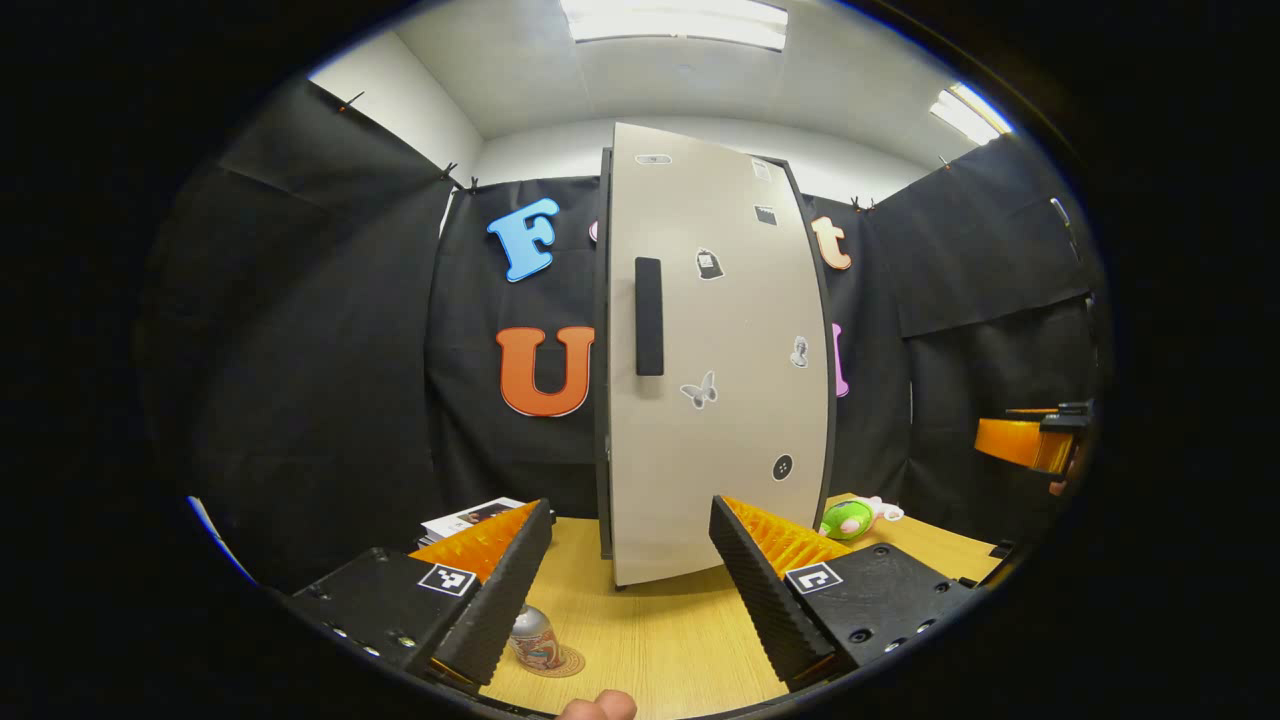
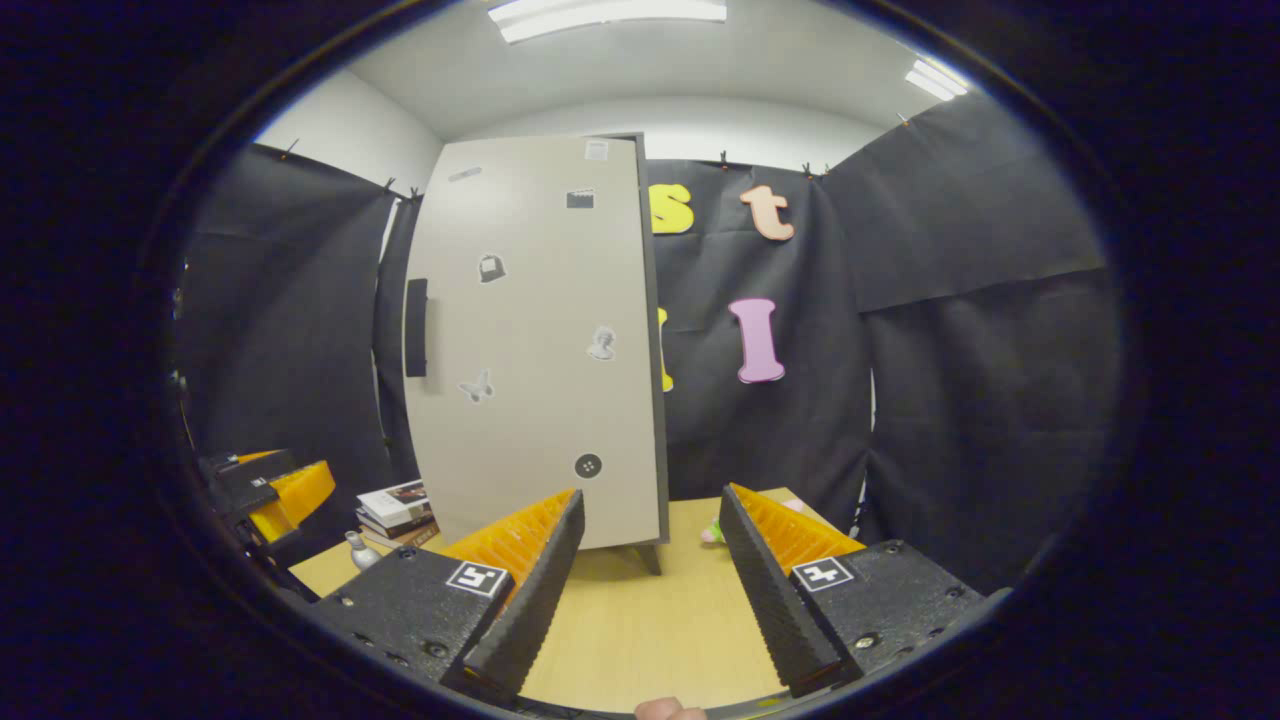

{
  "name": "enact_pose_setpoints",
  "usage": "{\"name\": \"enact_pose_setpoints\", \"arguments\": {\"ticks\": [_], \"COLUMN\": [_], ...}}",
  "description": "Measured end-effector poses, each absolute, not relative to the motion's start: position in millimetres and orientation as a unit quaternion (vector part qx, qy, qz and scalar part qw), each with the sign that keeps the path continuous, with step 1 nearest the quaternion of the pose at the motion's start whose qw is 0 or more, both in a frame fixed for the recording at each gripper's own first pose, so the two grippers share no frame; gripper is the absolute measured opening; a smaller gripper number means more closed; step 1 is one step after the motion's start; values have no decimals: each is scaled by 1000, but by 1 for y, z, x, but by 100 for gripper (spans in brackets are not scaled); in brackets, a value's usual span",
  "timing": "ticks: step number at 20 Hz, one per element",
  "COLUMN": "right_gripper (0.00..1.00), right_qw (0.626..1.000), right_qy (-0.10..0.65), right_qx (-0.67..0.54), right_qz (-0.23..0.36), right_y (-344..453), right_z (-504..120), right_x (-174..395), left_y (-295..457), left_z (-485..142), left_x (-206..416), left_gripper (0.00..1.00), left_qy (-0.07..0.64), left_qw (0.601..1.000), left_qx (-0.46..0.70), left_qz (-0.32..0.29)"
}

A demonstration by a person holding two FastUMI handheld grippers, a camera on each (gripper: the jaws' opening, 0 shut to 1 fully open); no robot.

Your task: Open the cabinet door with the right hand, grasp the bottle in the cabinet with the left hand and place it on the coaster, then close the cabinet door with the right hand.

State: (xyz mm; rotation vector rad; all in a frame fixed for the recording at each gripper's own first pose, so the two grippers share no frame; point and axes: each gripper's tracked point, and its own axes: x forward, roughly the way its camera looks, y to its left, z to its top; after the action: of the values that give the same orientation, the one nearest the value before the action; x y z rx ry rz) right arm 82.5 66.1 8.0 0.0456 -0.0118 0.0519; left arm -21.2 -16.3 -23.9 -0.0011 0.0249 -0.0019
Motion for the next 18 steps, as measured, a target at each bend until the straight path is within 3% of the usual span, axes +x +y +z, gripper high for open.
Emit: {"name": "enact_pose_setpoints", "arguments": {"ticks": [4, 18], "right_gripper": [89, 89], "right_qw": [1000, 999], "right_qy": [-19, -35], "right_qx": [8, 36], "right_qz": [-11, 4], "right_y": [37, 30], "right_z": [-2, 17], "right_x": [72, 78], "left_y": [-33, -39], "left_z": [-33, -27], "left_x": [-28, -33], "left_gripper": [96, 96], "left_qy": [9, 6], "left_qw": [1000, 1000], "left_qx": [1, 2], "left_qz": [-2, 8]}}
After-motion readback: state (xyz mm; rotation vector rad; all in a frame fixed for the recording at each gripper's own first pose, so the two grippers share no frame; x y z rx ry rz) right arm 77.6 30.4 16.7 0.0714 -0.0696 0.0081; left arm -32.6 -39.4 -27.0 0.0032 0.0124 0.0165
